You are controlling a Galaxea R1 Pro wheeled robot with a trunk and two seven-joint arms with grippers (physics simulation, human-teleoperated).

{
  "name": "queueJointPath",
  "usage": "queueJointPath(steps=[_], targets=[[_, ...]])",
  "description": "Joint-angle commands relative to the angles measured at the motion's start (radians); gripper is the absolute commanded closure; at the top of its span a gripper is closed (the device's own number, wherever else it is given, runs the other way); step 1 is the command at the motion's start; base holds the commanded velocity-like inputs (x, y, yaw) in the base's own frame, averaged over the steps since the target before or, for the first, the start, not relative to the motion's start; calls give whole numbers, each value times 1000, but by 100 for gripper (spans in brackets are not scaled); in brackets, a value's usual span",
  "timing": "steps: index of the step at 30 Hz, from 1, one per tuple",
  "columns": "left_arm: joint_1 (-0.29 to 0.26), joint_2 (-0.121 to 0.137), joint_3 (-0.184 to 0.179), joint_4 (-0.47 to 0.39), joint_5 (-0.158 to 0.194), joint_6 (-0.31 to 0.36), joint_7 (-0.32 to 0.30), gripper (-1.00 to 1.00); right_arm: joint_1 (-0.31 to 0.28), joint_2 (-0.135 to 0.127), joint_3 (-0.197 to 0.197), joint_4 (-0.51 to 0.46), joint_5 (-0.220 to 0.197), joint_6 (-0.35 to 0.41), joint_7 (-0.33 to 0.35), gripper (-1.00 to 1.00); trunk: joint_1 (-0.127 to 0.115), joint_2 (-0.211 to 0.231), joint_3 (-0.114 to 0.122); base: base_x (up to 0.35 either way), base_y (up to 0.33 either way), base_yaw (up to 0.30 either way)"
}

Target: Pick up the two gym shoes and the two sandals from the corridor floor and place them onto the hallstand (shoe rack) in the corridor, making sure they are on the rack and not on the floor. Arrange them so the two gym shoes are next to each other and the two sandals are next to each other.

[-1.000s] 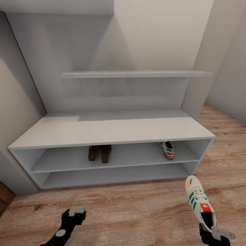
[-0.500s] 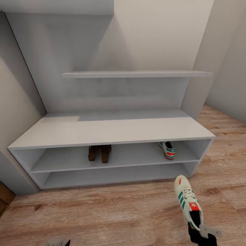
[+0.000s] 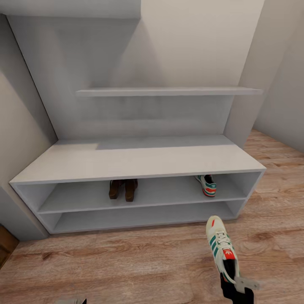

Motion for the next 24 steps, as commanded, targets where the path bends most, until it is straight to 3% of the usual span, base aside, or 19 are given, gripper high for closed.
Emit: queueJointPath(steps=[1, 8, 18, 24], targets=[[-1, 0, 3, 1, 8, 0, -10, -100, -1, 5, -4, 0, 10, -2, -7, 100, 0, 0, -1, 0, 0, 0], [-1, 9, 3, 1, 8, 0, -10, -100, -2, 29, 0, -32, 19, 8, -9, 100, 0, 0, -1, 0, 0, 0], [-1, 42, 5, 6, 17, -1, -10, -100, -3, 85, 14, -88, 89, 65, -17, 100, 0, 0, -1, 0, 0, 0], [-1, 48, 5, 6, 18, -1, -10, -100, -4, 119, 16, -121, 124, 100, -18, 100, 0, 0, -1, 0, 0, 0]])
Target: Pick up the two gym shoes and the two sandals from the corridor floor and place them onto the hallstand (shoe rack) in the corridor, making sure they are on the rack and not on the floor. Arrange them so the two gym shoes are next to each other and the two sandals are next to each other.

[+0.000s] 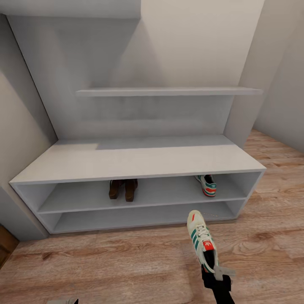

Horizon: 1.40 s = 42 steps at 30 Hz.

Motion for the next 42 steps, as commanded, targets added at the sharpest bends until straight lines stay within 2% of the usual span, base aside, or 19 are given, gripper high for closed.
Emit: queueJointPath(steps=[1, 2, 8, 15, 19, 22, 26, 42], targets=[[-1, 0, 3, 1, 9, 0, -10, -100, -1, 6, -5, -5, 10, 4, -8, 100, 0, 0, -1, 0, 0, 0], [-1, 1, 3, 1, 9, 0, -10, -100, -1, 118, -4, -314, 11, 444, -8, 100, 0, 0, -1, 0, 0, 0], [-1, 0, 3, 1, 9, 0, -10, -100, -14, 149, -2, -393, 12, 580, -39, 100, 0, 0, -1, 0, 0, 0], [-1, 0, 3, 2, 8, 0, -10, -100, -62, 154, 3, -407, 11, 639, -133, 100, 0, 0, -1, 0, 0, 0], [-1, 0, 3, 4, 8, 0, -10, -100, -77, 154, 45, -413, 11, 650, -177, 100, 0, 0, -1, 0, 0, 0], [-1, 0, 3, 4, 8, 1, -10, -100, -81, 154, 75, -419, 9, 654, -189, 100, 0, 0, -1, 0, 0, 0], [-1, 0, 3, 4, 8, 1, -10, -100, -93, 154, 93, -427, 7, 668, -195, 100, 0, 0, -1, 0, 0, 0], [-1, 0, 3, 6, 8, 0, -10, -100, -153, 154, 101, -441, 4, 706, -201, 100, 0, 0, -1, 0, 0, 0]])
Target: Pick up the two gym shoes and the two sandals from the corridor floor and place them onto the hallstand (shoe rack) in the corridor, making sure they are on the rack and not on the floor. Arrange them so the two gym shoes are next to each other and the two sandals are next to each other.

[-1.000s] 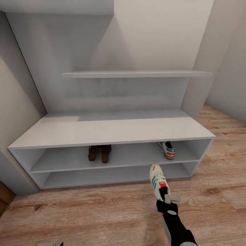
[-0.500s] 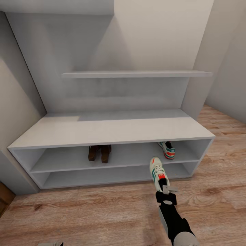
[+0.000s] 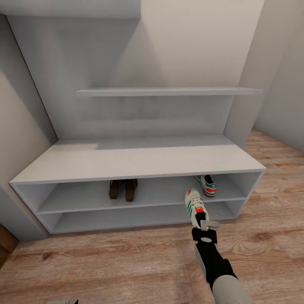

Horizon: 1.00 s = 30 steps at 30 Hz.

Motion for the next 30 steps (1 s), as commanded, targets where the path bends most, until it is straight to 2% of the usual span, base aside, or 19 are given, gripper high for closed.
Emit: queueJointPath(steps=[1, 26, 30], targets=[[-1, 0, 3, 1, 9, 0, -10, -100, -3, 1, -4, 0, 10, 11, 0, 100, 0, 0, -1, 0, 0, 0], [-1, -2, 3, 1, 10, 0, -10, -100, -23, 1, -6, -10, 10, 70, -54, 100, 0, 0, -1, 6, 0, 0], [22, 0, 1, 4, 9, 0, -10, -100, -24, 1, -4, 1, 8, 68, -47, 100, 0, 0, -1, 0, 0, 0]])
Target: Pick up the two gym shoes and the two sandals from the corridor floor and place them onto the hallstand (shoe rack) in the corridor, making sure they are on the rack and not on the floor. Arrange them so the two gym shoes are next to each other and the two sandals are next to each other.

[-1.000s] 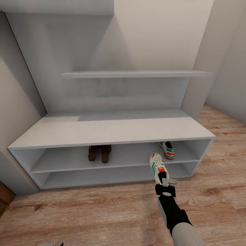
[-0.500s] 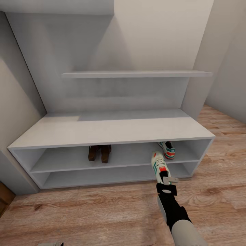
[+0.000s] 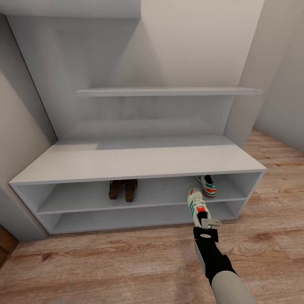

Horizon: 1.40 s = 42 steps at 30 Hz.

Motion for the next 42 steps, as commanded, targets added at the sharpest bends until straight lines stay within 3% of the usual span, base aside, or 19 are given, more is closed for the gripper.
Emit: queueJointPath(steps=[1, 12, 26, 40, 41, 42], targets=[[4, 0, 3, 1, 9, 0, -10, -100, 0, 1, -4, -2, 11, 7, 1, 100, 0, 0, -1, 0, 0, 0], [9, 0, 3, 1, 9, 0, -10, -100, -1, 1, -3, -17, 9, 23, -1, 100, 0, 0, -1, 0, 0, 0], [10, 0, 3, 1, 11, -1, -10, -100, -71, 1, -2, -24, 9, 101, -5, 100, 0, 0, -1, 0, 0, 0], [10, -2, 3, 1, 12, -1, -10, -100, -73, 1, -3, -33, 9, 179, -5, 100, 0, 0, -1, 0, 0, 0], [10, -2, 3, 1, 12, -1, -10, -100, -73, 1, -3, -34, 9, 251, -5, 100, 0, 0, -1, 17, 0, 0], [10, -2, 3, 1, 12, -1, -10, -100, -73, 1, -4, -34, 9, 251, -5, 100, 0, 0, -1, 88, 0, 0]])
